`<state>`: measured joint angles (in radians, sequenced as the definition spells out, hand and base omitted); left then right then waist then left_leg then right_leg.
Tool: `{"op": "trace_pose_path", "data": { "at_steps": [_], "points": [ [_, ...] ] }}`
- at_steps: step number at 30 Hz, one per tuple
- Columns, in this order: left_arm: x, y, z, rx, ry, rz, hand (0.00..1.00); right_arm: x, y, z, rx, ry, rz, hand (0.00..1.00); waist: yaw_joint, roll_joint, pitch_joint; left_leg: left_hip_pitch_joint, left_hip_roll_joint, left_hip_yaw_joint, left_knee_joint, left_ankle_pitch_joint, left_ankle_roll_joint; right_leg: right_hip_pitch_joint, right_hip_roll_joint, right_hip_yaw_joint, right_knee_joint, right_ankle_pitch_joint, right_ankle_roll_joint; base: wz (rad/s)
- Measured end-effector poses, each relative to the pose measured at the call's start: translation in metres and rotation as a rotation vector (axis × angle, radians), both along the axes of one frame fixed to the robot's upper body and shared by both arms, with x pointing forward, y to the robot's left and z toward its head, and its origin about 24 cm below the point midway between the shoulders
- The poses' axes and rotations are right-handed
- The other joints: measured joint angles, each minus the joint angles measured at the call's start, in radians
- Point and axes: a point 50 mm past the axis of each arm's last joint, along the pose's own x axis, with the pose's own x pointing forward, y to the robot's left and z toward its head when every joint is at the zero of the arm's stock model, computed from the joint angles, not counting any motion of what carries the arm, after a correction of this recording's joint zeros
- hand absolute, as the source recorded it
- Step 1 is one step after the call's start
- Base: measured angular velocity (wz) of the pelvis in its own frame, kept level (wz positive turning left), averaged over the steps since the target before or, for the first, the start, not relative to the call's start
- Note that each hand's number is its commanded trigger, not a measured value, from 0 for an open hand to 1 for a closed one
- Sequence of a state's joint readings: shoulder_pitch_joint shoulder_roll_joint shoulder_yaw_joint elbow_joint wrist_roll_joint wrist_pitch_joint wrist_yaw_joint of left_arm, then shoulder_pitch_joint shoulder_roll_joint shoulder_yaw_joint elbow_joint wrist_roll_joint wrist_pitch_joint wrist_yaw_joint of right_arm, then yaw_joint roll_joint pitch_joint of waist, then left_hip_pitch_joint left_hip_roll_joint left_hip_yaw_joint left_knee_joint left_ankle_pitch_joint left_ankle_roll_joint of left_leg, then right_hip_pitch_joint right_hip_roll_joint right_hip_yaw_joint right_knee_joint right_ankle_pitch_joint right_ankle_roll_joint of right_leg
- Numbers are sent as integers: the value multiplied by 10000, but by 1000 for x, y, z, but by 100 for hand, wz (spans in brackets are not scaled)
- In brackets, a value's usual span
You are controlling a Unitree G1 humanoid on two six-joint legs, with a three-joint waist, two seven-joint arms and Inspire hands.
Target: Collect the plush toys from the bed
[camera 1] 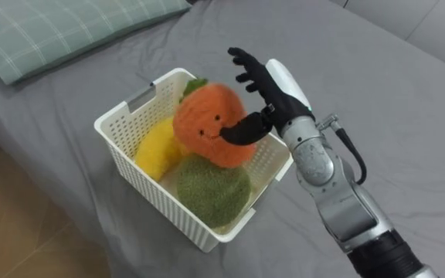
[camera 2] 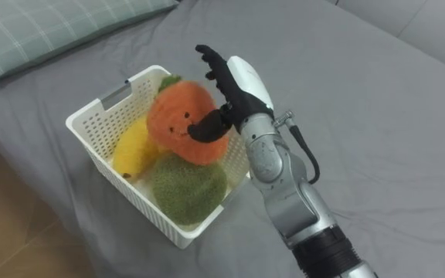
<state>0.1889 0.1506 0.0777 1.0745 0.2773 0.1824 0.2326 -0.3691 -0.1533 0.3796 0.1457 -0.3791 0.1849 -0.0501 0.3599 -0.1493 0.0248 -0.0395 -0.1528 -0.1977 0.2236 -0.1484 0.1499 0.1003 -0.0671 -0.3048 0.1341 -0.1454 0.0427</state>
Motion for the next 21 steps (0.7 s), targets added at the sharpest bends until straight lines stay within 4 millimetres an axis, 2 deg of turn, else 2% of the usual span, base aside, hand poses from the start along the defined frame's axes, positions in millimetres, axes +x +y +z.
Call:
{"op": "trace_pose_path", "data": {
  "at_steps": [7, 13, 21],
  "points": [
    [-2, 2, 0, 43, 37, 120, 0, 0, -1, 1, 115, -106, -152, 0, -79, 12, 7, -3, -7, -24, -1, 0, 0, -8, 39, 9, -1, 0, 1, 0],
    [0, 2, 0, 59, -6, 134, 0, 1, -2, 1, 922, 3, -162, 0, -275, 56, 28, 0, -7, -19, 10, 1, 0, -6, 7, 58, 0, 0, 1, 0],
    [12, 2, 1, 69, -342, 131, 0, 3, -13, 6, 1184, -363, -638, 0, -307, 342, -5, -26, -7, 9, -8, 1, 1, -54, -16, 36, 12, -2, 3, 0]
  ]
}}
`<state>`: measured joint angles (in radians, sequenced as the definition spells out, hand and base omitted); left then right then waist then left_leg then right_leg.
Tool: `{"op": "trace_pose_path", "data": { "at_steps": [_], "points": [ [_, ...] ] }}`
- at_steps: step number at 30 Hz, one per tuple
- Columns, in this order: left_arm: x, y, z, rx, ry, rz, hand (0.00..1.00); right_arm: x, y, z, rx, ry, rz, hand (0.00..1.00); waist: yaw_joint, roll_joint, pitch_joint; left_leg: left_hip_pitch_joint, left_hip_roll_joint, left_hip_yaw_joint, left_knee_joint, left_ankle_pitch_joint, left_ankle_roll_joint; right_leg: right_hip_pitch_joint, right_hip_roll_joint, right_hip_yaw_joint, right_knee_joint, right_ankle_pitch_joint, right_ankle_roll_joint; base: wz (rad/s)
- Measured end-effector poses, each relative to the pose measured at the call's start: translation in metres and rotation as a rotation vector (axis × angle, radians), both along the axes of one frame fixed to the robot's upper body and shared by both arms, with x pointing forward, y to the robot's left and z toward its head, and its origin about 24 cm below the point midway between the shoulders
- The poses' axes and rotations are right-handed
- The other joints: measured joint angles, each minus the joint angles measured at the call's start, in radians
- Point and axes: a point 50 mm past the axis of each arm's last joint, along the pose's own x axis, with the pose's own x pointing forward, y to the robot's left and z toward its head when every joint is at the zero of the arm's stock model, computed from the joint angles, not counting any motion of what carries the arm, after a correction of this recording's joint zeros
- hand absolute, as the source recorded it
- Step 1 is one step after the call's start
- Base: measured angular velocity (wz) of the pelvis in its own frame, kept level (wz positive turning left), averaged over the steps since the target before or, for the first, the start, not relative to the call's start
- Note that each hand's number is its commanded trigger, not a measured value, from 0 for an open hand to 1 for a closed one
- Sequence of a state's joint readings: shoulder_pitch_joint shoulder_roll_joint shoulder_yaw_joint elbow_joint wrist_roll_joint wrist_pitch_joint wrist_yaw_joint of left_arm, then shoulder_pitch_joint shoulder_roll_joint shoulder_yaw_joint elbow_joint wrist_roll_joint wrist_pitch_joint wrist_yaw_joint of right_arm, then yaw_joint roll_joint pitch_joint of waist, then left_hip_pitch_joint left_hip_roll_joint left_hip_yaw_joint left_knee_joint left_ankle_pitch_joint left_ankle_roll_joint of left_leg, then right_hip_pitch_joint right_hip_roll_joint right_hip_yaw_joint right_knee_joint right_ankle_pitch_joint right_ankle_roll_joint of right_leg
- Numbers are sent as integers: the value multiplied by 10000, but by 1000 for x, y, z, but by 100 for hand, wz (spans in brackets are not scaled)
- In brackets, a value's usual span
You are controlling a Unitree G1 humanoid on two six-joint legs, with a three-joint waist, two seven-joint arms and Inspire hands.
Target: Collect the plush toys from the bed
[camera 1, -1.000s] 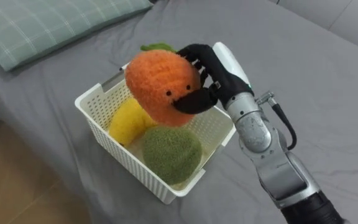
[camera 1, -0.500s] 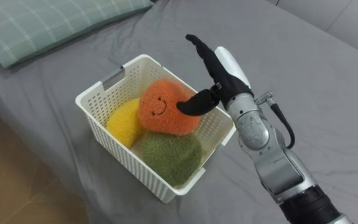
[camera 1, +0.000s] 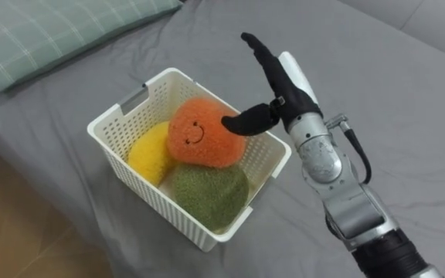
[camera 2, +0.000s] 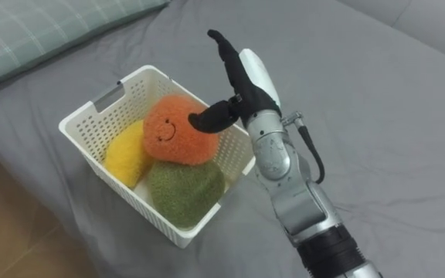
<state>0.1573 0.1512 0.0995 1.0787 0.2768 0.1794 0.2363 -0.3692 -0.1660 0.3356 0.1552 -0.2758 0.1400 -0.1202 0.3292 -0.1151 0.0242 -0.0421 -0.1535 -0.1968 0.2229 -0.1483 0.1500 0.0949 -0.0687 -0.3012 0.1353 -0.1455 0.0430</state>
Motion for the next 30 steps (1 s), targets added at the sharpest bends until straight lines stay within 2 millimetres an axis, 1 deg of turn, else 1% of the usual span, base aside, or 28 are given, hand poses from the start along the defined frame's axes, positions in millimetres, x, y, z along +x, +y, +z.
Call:
{"op": "trace_pose_path", "data": {
  "at_steps": [4, 7, 9, 10, 11, 12, 13, 14, 16, 17, 18, 19, 21, 24, 26, 28, 29, 30],
  "points": [
    [1, 0, 0, 4, -31, -4, 0, 2, -7, 0, -21, -43, -332, 0, -22, 40, -12, 4, 0, 15, -2, 0, 1, -1, 10, -6, -5, -1, 2, 0],
    [4, 0, 1, 29, -214, 34, 0, 3, -12, -1, -85, -113, -621, 0, -110, 62, -19, 0, 0, 16, 2, 0, 1, -2, 32, -1, -5, -3, 5, 0],
    [6, 0, 2, 61, -346, 110, 0, 4, -16, 1, -266, -253, -809, 0, -254, 120, -61, 21, 1, 45, 2, -1, 2, 0, 21, 53, 4, -3, 5, 0],
    [6, 0, 2, 82, -335, 121, 0, 4, -17, 2, -268, -269, -840, 0, -277, 144, -75, 28, 1, 51, 3, 0, 2, 4, 23, 111, 6, -3, 5, -5],
    [5, 0, 2, 160, -312, 140, 0, 4, -19, 2, -314, -294, -881, 0, -331, 186, -102, 50, 1, 83, 3, 4, 9, 15, 25, 278, 6, -3, 6, 0],
    [4, 1, 2, 225, -300, 160, 0, 5, -22, 3, -381, -324, -938, 0, -466, 230, -130, 71, 0, 84, 4, 7, 14, 34, 32, 336, 10, -4, 7, 0],
    [4, 1, 3, 249, -303, 167, 0, 5, -23, 4, -384, -356, -967, 0, -507, 245, -144, 86, 0, 86, 0, 9, 18, 40, 32, 395, 12, -4, 7, -4],
    [5, 2, 3, 289, -329, 166, 0, 5, -25, 7, -352, -466, -1035, 0, -565, 265, -155, 123, 0, 129, -12, 9, 18, 58, 60, 561, 10, -13, 20, -8],
    [5, 3, 3, 321, -350, 210, 0, 5, -29, 13, -247, -700, -1161, 0, -707, 258, -162, 180, 5, 178, -30, 9, 17, 96, 75, 693, 9, -23, 35, -8],
    [5, 3, 3, 321, -347, 222, 0, 5, -30, 17, -194, -875, -1212, 0, -794, 238, -183, 190, 5, 186, -31, 9, 17, 103, 80, 821, 9, -27, 40, -4],
    [5, 3, 3, 310, -357, 220, 0, 5, -32, 21, -122, -1040, -1273, 0, -891, 225, -191, 193, 9, 204, -23, 9, 16, 108, 84, 849, 6, -27, 42, -3],
    [6, 2, 3, 290, -374, 216, 0, 5, -33, 23, -76, -1130, -1330, 0, -976, 218, -196, 195, 12, 226, -22, 9, 16, 106, 83, 861, 6, -27, 42, -8],
    [7, 2, 3, 264, -422, 191, 0, 4, -35, 28, 188, -1373, -1495, 0, -1098, 228, -189, 255, 23, 324, -49, 8, 17, 107, 85, 1041, 8, -27, 42, -14],
    [12, 3, 4, 284, -545, 144, 0, 0, -39, 27, 253, -1405, -1517, 0, -1257, 261, -172, 356, 48, 447, -184, 8, 20, 133, 84, 1092, 24, -27, 42, -13],
    [14, 3, 5, 301, -629, 124, 0, -1, -41, 25, 196, -1357, -1550, 0, -1350, 249, -183, 360, 73, 545, -180, 7, 22, 80, 90, 1127, 43, -27, 42, -17],
    [15, 3, 5, 295, -689, 107, 0, -1, -45, 25, 165, -1355, -1677, 0, -1498, 258, -183, 361, 78, 570, -175, 9, 26, 41, 90, 1135, 80, -27, 42, -8],
    [16, 3, 5, 303, -714, 104, 0, -2, -50, 26, 271, -1409, -1863, 0, -1615, 254, -188, 355, 85, 584, -177, 12, 31, 23, 87, 1126, 109, -27, 42, 0],
    [17, 3, 5, 300, -744, 101, 0, -4, -56, 29, 458, -1526, -2108, 0, -1647, 256, -188, 362, 109, 643, -194, 13, 32, -21, 92, 1162, 161, -28, 42, -7]
  ]
}}
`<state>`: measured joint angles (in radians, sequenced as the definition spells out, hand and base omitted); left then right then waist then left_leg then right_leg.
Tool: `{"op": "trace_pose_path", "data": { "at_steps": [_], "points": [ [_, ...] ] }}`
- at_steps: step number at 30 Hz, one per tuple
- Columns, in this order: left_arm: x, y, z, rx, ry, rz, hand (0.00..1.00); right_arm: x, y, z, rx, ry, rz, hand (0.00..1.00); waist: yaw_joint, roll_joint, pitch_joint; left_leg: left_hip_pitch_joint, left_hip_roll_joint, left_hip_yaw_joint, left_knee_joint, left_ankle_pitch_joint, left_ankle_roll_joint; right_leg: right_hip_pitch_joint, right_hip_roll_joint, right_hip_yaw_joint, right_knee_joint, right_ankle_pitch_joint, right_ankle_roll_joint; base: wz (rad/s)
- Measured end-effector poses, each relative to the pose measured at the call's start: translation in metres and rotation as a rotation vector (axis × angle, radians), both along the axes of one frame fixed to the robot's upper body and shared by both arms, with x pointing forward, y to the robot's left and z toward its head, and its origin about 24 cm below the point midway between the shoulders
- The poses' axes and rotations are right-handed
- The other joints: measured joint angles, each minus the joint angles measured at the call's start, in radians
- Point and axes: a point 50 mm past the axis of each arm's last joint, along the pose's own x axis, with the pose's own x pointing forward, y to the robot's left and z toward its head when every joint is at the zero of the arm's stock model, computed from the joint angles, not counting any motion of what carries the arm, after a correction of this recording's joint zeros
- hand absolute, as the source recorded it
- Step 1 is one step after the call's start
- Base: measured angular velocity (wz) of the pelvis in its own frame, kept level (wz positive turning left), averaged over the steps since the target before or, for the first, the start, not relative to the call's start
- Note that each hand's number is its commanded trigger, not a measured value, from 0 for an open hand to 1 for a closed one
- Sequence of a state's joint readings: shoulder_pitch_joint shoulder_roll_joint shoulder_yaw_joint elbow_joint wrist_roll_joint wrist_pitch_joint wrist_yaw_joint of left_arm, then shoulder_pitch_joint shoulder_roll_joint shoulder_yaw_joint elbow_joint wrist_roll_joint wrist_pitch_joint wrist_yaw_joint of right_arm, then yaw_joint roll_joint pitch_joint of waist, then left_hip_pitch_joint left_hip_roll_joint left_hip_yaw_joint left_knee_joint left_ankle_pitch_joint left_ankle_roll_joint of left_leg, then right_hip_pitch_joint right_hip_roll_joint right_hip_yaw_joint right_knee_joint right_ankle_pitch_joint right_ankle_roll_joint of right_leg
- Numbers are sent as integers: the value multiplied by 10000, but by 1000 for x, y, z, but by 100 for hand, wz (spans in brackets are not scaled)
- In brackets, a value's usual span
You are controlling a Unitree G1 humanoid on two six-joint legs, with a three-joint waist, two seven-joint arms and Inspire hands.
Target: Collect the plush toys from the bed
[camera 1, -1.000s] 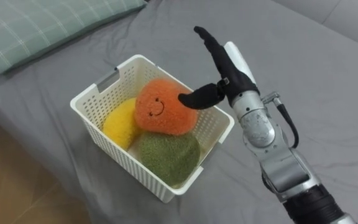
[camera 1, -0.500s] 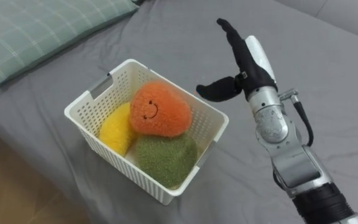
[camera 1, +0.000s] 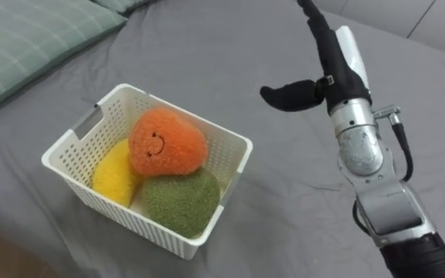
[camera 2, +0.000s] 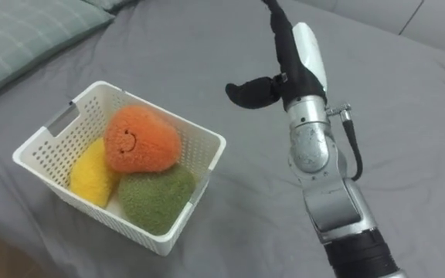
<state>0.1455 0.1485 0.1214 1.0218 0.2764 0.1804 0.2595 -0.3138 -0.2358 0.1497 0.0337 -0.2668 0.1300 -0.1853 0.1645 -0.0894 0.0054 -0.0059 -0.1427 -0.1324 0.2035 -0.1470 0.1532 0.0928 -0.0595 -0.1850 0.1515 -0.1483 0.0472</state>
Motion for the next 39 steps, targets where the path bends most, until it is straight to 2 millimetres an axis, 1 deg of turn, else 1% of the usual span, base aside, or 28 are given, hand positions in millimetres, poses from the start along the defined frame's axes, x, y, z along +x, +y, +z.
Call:
{"op": "trace_pose_path", "data": {
  "at_steps": [2, 3, 5, 7, 8, 9, 10, 12, 13, 16, 17, 18, 19, 21, 22, 24, 25, 26, 27, 28, 29, 30, 32, 33, 35, 36, 37, 39],
  "points": [
    [0, 1, 0, 62, 1, 14, 0, -3, -8, 3, 294, -210, -298, 0, 7, 14, 4, 35, 40, 192, -56, -1, 1, -46, 16, 198, 3, 0, 0, -22],
    [-1, 1, 0, 101, 7, 26, 0, -4, -11, 2, 418, -217, -381, 0, -9, 31, 15, 52, 49, 229, -61, -1, 2, -40, 23, 221, -9, 2, -2, -21],
    [-2, 1, 0, 194, -20, 3, 0, -11, -21, -5, 754, -82, -648, 0, -233, 55, 26, 113, 69, 272, -126, -5, 8, -17, 33, 254, -7, 3, -2, -11],
    [-2, -1, 0, 173, -70, -36, 0, -15, -26, -11, 785, 104, -803, 0, -334, 87, 30, 125, 97, 413, -180, -7, 6, -66, 50, 416, -11, 3, -2, -20],
    [-1, -2, -1, 155, -145, -52, 0, -19, -31, -16, 812, 236, -991, 0, -411, 127, 33, 144, 106, 463, -216, -7, 6, -79, 55, 465, -11, 3, -2, -18],
    [-1, -3, -1, 191, -228, -50, 0, -23, -36, -22, 872, 384, -1203, 0, -511, 177, 3, 187, 128, 548, -248, -7, 6, -76, 59, 474, -6, 3, -2, -18],
    [-1, -3, -1, 209, -242, -44, 0, -26, -38, -25, 895, 453, -1315, 0, -514, 207, -21, 223, 140, 617, -280, -7, 6, -76, 60, 500, -5, 3, -2, -30],
    [-2, -4, -1, 205, -293, -15, 0, -36, -48, -36, 1108, 749, -1736, 0, -565, 311, -60, 435, 201, 880, -437, -8, 5, -25, 95, 734, -4, 3, -2, -36],
    [-2, -4, -1, 206, -341, -24, 0, -39, -50, -39, 1187, 834, -1859, 0, -607, 325, -69, 460, 211, 920, -464, -8, 4, -23, 98, 752, -1, 2, -3, -22],
    [-4, -4, 0, 215, -555, -42, 0, -51, -62, -51, 1455, 1212, -2357, 0, -871, 343, -74, 523, 249, 1054, -527, -18, -12, -26, 139, 884, -3, 3, -11, -13],
    [-3, -4, 0, 233, -617, 6, 0, -58, -68, -58, 1493, 1393, -2639, 0, -1074, 321, -76, 522, 255, 1064, -537, -22, -16, -28, 157, 946, -6, 4, -16, -7],
    [-5, -4, 0, 260, -625, 49, 0, -63, -74, -66, 1580, 1627, -2984, 0, -1156, 320, -79, 527, 259, 1080, -549, -26, -18, -29, 169, 1014, -2, 5, -18, -6],
    [-5, -4, 0, 240, -653, 107, 0, -67, -78, -69, 1656, 1739, -3201, 0, -1243, 319, -78, 531, 260, 1095, -550, -28, -19, -32, 171, 1024, -3, 5, -18, -5],
    [-7, -4, 0, 202, -719, 207, 0, -83, -92, -83, 1948, 2109, -4167, 0, -1426, 322, -76, 546, 260, 1106, -550, -29, -18, -33, 171, 1028, -9, 6, -18, -2],
    [-8, -4, 0, 201, -719, 215, 0, -87, -95, -87, 2009, 2219, -4407, 0, -1470, 322, -76, 554, 262, 1117, -552, -29, -17, -30, 171, 1029, -9, 6, -19, -5],
    [-13, -3, -1, 199, -657, 227, 0, -104, -106, -103, 2250, 2687, -5186, 0, -1644, 344, -64, 547, 271, 1154, -555, -38, -18, -33, 174, 1047, -5, 6, -20, -5],
    [-14, -3, -1, 207, -635, 249, 0, -108, -108, -108, 2322, 2837, -5357, 0, -1685, 344, -63, 535, 275, 1161, -555, -43, -20, -37, 176, 1050, -3, 7, -20, -3],
    [-17, -3, -1, 204, -629, 368, 0, -116, -110, -118, 2528, 3182, -5715, 0, -1783, 352, -61, 534, 278, 1162, -545, -52, -22, -38, 177, 1050, -1, 7, -22, -4],
    [-20, -3, -2, 198, -562, 432, 0, -125, -111, -130, 2715, 3614, -6059, 0, -1848, 408, -39, 525, 286, 1162, -531, -79, -35, -58, 189, 1085, 5, 7, -24, -5],
    [-20, -3, -2, 200, -557, 434, 0, -131, -111, -137, 2838, 3880, -6221, 0, -1846, 408, -42, 520, 292, 1163, -533, -104, -37, -72, 198, 1105, 6, 8, -26, -8],
    [-21, -3, -2, 195, -518, 450, 0, -142, -111, -152, 3127, 4508, -6541, 0, -1838, 420, -48, 511, 302, 1162, -520, -171, -50, -80, 216, 1146, 14, 6, -30, -8],
    [-22, -4, -2, 184, -499, 461, 0, -148, -112, -159, 3305, 4838, -6735, 0, -1844, 442, -56, 511, 303, 1162, -516, -194, -68, -77, 224, 1175, 8, 8, -32, -5],
    [-22, -6, -3, 140, -491, 434, 0, -173, -112, -189, 3841, 6259, -7460, 0, -1882, 492, -102, 543, 309, 1179, -515, -189, -46, -40, 239, 1264, 9, 10, -35, 0],
    [-22, -6, -3, 125, -498, 443, 0, -180, -112, -198, 4034, 6672, -7650, 0, -1866, 512, -115, 562, 318, 1212, -510, -189, -46, -20, 242, 1284, 7, 10, -35, -6],
    [-23, -9, -3, 62, -510, 460, 0, -213, -110, -228, 4957, 8295, -8427, 0, -1872, 612, -111, 708, 336, 1255, -546, -193, -40, 100, 248, 1290, -11, 8, -33, -2],
    [-23, -9, -4, 36, -535, 479, 0, -230, -109, -239, 5519, 8987, -8912, 0, -1875, 652, -102, 714, 339, 1253, -551, -204, -32, 111, 247, 1257, -11, 4, -32, 0],
    [-22, -10, -4, 28, -541, 475, 0, -239, -108, -244, 5706, 9306, -9135, 0, -1884, 655, -97, 711, 338, 1239, -548, -206, -29, 114, 247, 1240, -14, 4, -31, 4],
    [-23, -10, -4, 5, -519, 476, 0, -267, -104, -258, 6016, 10425, -9770, 0, -1916, 699, -58, 685, 336, 1192, -554, -221, -33, 111, 253, 1214, -13, 2, -33, 2]
  ]
}}
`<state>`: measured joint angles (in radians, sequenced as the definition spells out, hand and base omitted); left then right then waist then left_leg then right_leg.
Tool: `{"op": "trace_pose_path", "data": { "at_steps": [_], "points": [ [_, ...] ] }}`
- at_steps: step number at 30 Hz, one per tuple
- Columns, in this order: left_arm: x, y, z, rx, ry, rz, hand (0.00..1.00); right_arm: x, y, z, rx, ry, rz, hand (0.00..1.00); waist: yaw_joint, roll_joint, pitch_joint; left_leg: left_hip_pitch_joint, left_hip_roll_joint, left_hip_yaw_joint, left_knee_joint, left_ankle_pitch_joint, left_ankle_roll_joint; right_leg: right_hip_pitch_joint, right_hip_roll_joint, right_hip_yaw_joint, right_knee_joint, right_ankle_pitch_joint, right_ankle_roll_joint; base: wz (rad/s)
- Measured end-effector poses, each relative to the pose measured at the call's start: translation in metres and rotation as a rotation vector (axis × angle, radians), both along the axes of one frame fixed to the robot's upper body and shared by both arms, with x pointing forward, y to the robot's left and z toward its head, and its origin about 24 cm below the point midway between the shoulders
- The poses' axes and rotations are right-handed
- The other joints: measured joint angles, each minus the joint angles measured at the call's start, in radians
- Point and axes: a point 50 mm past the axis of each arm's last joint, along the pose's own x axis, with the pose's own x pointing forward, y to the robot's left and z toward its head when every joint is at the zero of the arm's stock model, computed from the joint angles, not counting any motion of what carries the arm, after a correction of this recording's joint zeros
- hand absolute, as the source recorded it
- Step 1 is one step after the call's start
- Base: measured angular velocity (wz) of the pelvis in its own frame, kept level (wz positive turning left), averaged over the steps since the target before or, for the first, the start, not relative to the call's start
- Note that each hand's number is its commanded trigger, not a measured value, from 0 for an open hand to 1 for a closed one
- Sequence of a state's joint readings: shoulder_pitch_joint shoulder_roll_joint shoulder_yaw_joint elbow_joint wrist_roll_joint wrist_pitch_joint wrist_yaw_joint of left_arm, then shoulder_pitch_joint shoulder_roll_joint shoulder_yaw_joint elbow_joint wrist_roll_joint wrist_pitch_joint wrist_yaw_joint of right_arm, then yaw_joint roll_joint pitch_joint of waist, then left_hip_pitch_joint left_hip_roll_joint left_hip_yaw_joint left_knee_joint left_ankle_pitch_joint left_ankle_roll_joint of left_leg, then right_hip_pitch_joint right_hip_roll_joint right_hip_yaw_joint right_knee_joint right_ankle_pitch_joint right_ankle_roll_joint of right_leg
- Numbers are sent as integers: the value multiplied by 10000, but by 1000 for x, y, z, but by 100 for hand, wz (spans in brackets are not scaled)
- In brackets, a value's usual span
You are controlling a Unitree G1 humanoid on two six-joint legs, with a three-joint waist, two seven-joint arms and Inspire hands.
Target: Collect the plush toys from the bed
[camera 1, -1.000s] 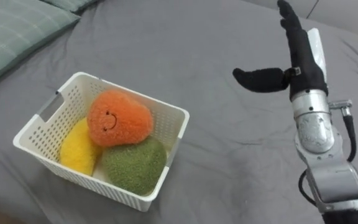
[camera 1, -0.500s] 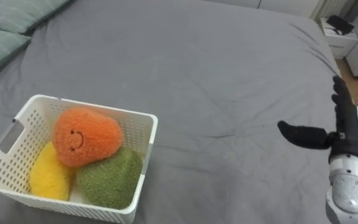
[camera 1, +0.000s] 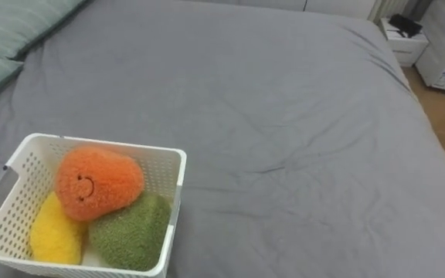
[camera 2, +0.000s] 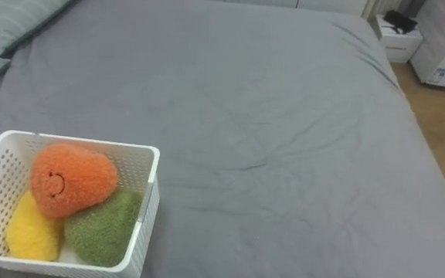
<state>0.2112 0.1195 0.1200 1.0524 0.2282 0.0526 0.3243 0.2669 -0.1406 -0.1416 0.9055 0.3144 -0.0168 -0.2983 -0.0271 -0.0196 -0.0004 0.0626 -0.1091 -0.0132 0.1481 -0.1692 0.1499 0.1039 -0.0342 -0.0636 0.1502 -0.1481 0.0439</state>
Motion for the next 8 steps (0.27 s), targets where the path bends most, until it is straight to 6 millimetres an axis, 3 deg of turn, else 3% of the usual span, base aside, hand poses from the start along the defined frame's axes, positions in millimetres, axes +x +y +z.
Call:
{"op": "trace_pose_path", "data": {
  "at_steps": [5, 8],
  "points": [
    [-1, -1, -1, -80, -39, 25, 0, -12, 5, -8, 418, 213, -179, 0, -137, -23, 27, 6, 2, -104, 45, -95, -65, 7, 14, -139, -9, -25, -25, 3],
    [-6, -4, -2, -264, -107, 331, 0, -14, 9, -11, 754, 197, -204, 0, -162, -47, -15, 11, 2, -159, 48, -82, -47, 105, 21, -190, -20, -23, -28, 9]
  ]
}}
